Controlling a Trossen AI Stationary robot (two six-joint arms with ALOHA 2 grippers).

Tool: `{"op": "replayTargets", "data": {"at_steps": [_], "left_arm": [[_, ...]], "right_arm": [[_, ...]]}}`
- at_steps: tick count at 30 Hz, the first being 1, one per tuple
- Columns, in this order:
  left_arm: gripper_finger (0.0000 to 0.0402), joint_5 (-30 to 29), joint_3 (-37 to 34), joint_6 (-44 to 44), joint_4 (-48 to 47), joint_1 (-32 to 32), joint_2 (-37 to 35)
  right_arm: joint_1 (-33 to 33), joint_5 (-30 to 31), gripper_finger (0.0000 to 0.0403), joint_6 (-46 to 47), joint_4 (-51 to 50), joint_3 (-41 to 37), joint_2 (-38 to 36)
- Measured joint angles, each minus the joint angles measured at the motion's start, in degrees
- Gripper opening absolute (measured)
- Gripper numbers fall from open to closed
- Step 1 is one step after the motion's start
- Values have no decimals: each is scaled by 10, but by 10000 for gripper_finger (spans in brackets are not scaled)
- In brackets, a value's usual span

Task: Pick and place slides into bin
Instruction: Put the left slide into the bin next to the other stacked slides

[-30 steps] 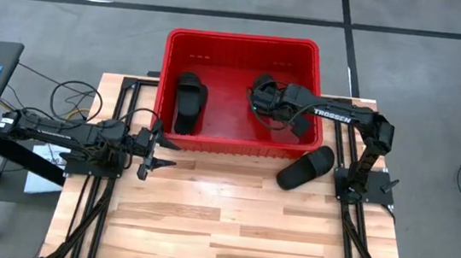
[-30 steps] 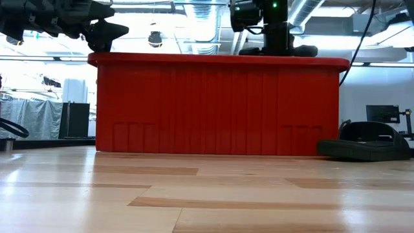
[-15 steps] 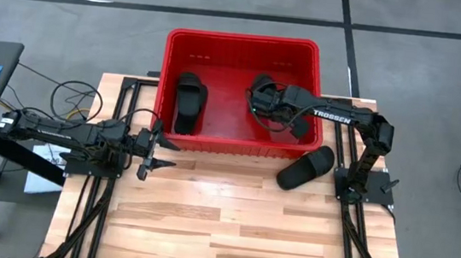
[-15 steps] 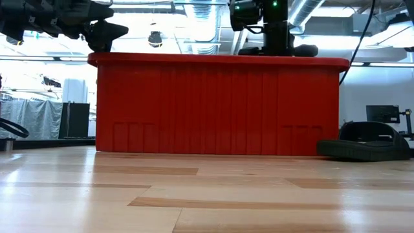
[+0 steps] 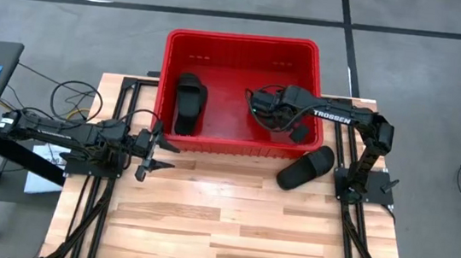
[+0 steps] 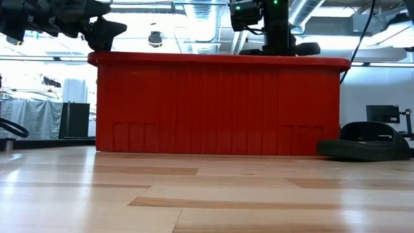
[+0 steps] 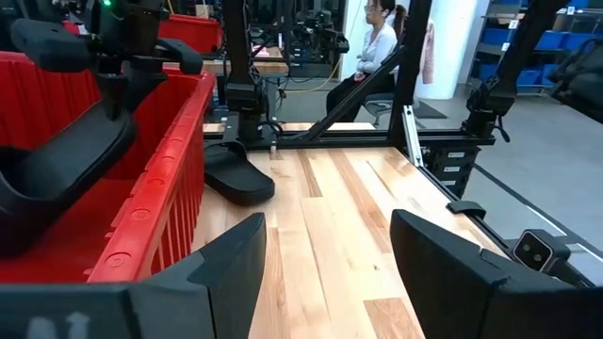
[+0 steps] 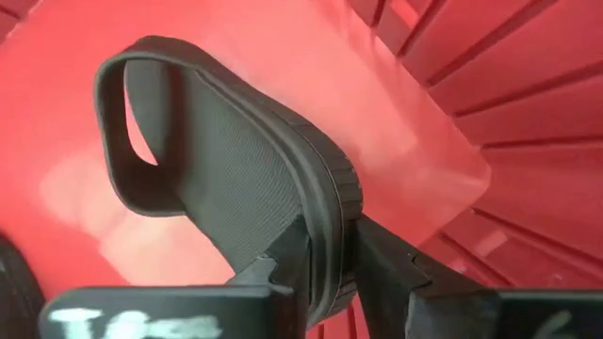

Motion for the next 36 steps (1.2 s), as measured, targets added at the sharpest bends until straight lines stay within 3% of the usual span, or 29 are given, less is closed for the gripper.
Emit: {"op": "replayTargets", "data": {"at_steps": [27,36], "left_arm": [[219,8,0,0,0,0,0],[219,8,0,0,0,0,0]], "right_arm": [[0,-5,68,-22,5,0,0],[-1,-4,120,-32,10,0,-1]]}}
